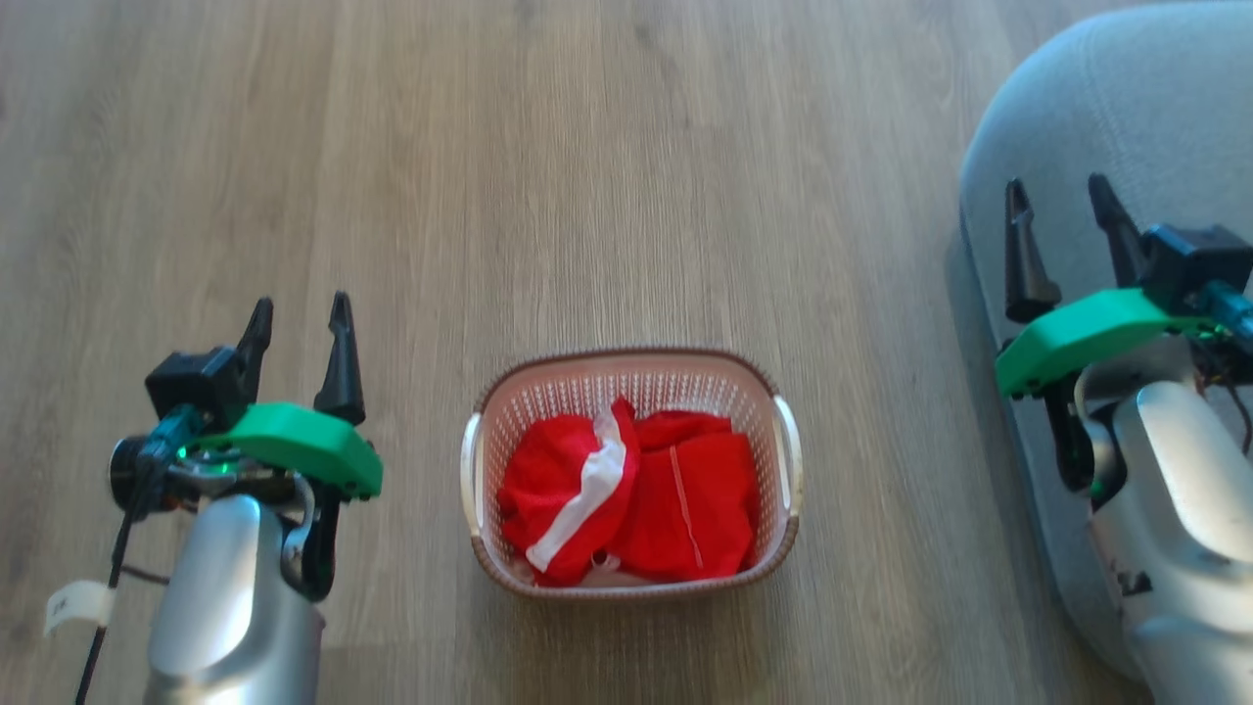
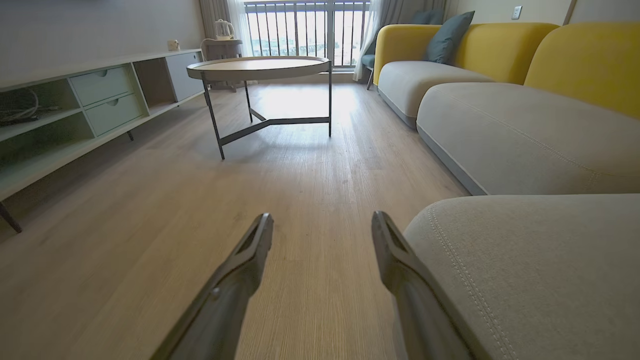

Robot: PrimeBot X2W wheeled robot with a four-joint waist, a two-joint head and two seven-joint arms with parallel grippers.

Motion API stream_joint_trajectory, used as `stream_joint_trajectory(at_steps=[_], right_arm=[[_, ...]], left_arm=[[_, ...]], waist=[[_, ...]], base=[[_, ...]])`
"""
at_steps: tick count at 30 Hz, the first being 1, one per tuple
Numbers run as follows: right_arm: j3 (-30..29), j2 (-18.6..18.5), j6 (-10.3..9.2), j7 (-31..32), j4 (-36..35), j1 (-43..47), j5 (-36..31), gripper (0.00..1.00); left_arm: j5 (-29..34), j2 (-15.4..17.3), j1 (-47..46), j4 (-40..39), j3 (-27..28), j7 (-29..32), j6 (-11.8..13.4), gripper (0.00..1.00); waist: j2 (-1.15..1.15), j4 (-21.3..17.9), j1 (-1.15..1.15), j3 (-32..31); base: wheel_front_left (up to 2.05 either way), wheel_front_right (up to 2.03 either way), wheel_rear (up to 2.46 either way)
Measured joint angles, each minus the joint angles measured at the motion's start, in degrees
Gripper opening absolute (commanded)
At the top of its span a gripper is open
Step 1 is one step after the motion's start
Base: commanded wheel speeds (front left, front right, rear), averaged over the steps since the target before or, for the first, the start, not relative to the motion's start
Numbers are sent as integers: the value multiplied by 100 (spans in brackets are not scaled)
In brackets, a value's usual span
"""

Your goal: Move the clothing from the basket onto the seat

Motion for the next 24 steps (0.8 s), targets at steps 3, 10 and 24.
stream_joint_trajectory(at_steps=[3,10,24], right_arm=[[-35,-1,0,0,-125,-115,-58,100],[-114,0,0,-7,-494,-480,-158,100],[-30,56,0,-48,-1122,-1269,-249,100]], left_arm=[[-96,0,-120,-52,-156,0,44,100],[-364,-1,-321,-96,-643,-8,102,100],[-671,1,-966,196,-2468,-8,122,100]], waist=[[0,-6,0,269],[0,-59,1,955],[0,-357,1,2368]], base=[[0,0,0],[0,0,0],[0,0,0]])
